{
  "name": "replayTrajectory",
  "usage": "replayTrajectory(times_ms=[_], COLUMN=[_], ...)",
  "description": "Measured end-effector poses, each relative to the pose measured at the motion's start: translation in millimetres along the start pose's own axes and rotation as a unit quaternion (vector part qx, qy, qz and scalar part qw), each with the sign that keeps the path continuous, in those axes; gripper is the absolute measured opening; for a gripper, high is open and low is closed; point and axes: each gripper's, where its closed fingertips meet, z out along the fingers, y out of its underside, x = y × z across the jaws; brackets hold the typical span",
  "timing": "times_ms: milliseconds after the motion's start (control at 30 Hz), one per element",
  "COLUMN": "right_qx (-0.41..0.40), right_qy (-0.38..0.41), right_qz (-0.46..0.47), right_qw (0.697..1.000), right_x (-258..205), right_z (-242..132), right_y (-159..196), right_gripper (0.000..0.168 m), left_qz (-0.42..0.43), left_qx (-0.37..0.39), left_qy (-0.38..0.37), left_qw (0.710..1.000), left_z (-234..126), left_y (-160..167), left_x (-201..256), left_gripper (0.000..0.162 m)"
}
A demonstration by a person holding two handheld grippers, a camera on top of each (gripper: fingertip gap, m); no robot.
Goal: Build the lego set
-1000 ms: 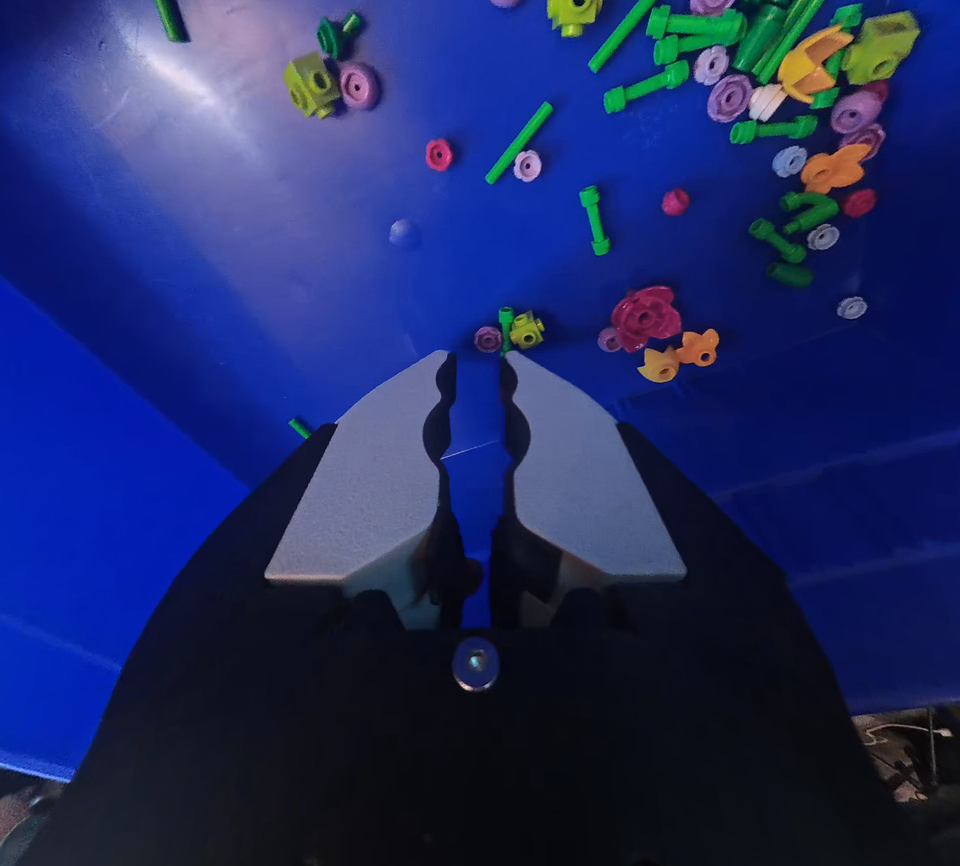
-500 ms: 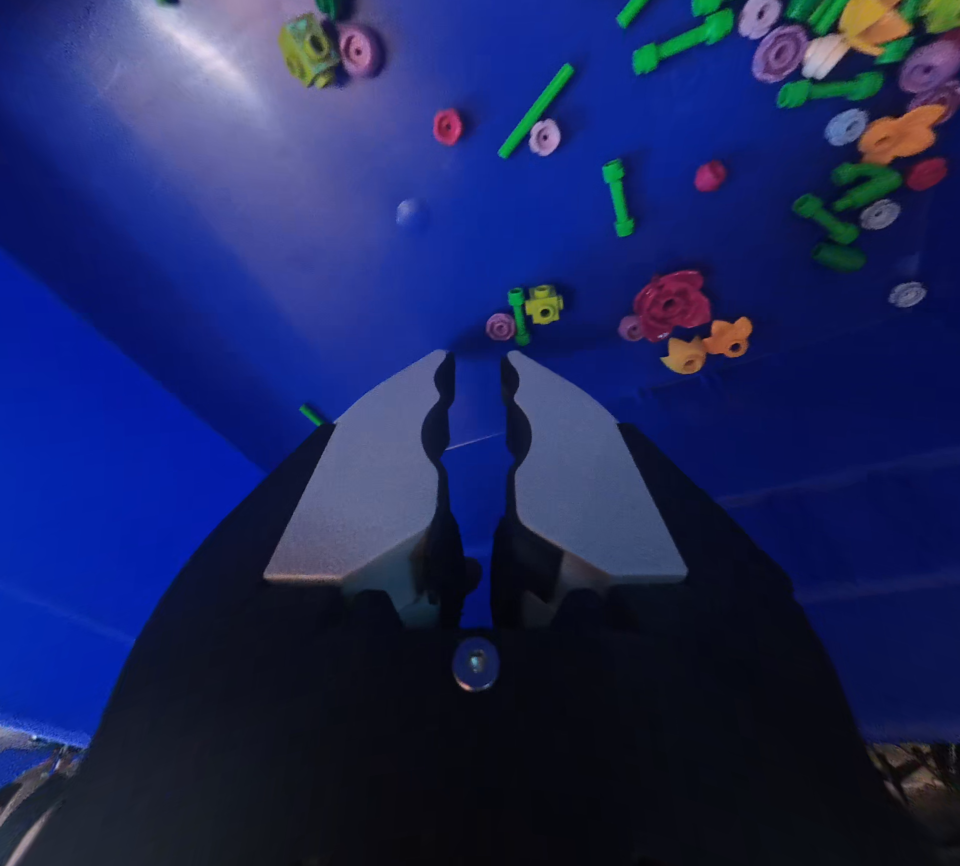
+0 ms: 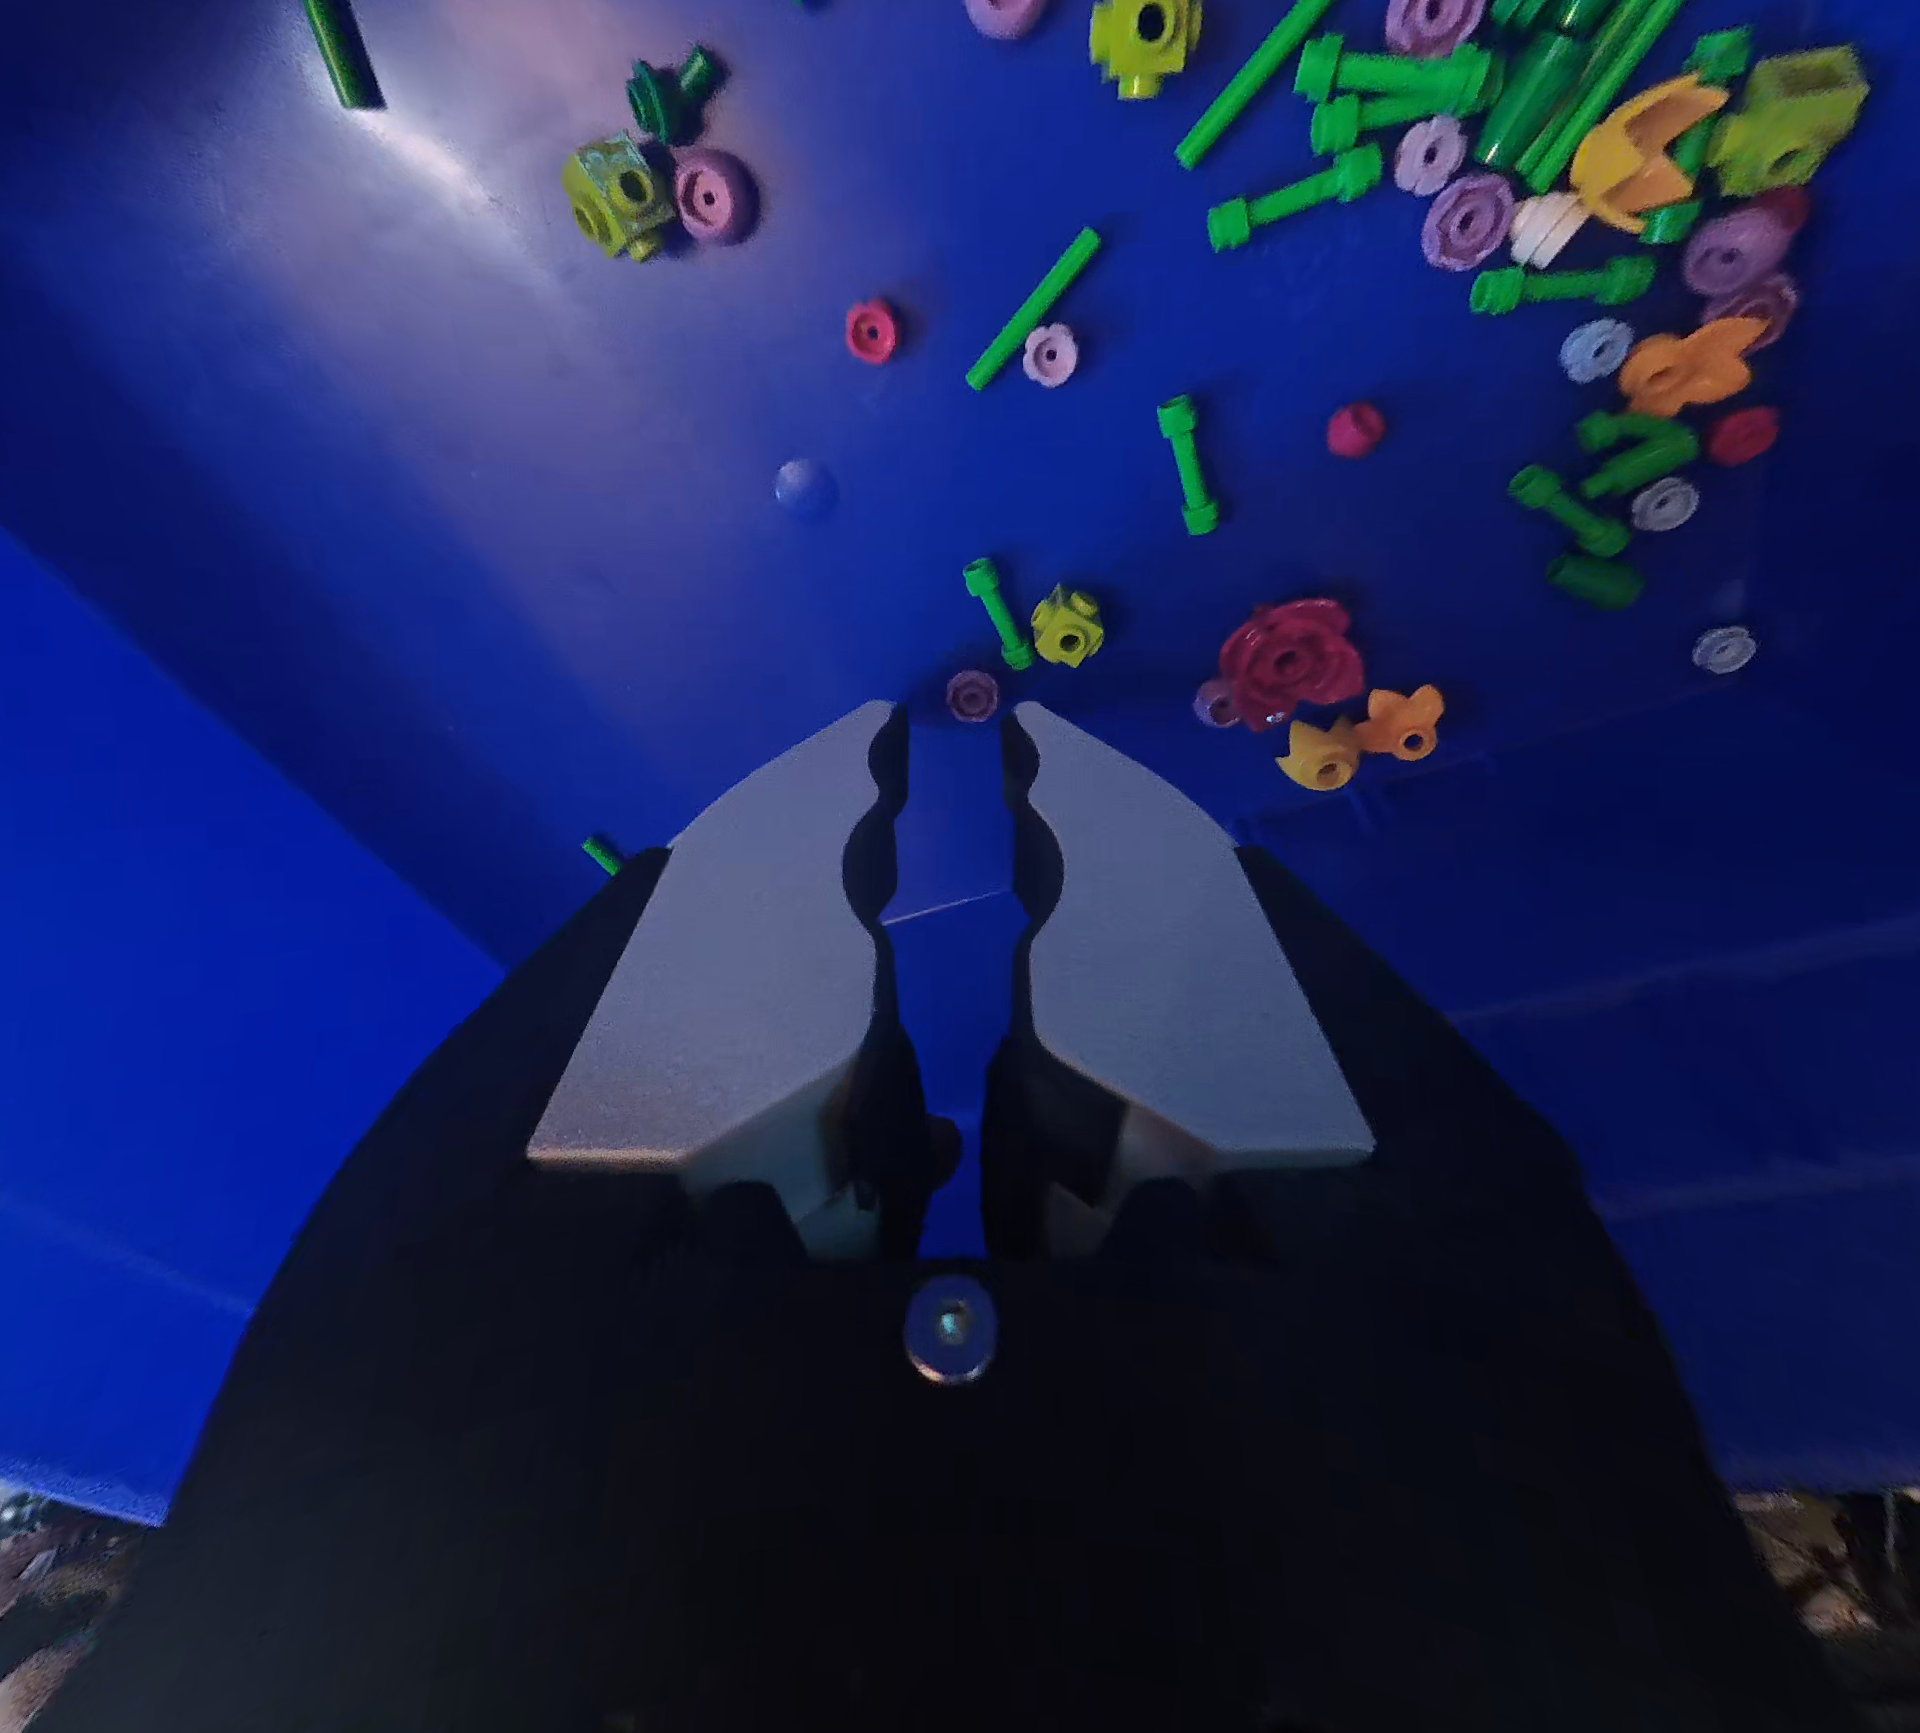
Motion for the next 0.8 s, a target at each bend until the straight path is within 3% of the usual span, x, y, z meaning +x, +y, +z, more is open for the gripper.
replayTrajectory(times_ms=[567,800], right_qx=[-0.006,-0.028], right_qy=[0.003,-0.016], right_qz=[-0.002,0.005], right_qw=[1.0,0.999], right_x=[1,-6], right_z=[0,4], right_y=[2,7], right_gripper=[0.082,0.081], left_qz=[-0.005,-0.001], left_qx=[-0.005,0.014], left_qy=[0.023,-0.058], left_qw=[1.0,0.998], left_z=[1,-42], left_y=[-4,-12], left_x=[2,-12], left_gripper=[0.011,0.011])
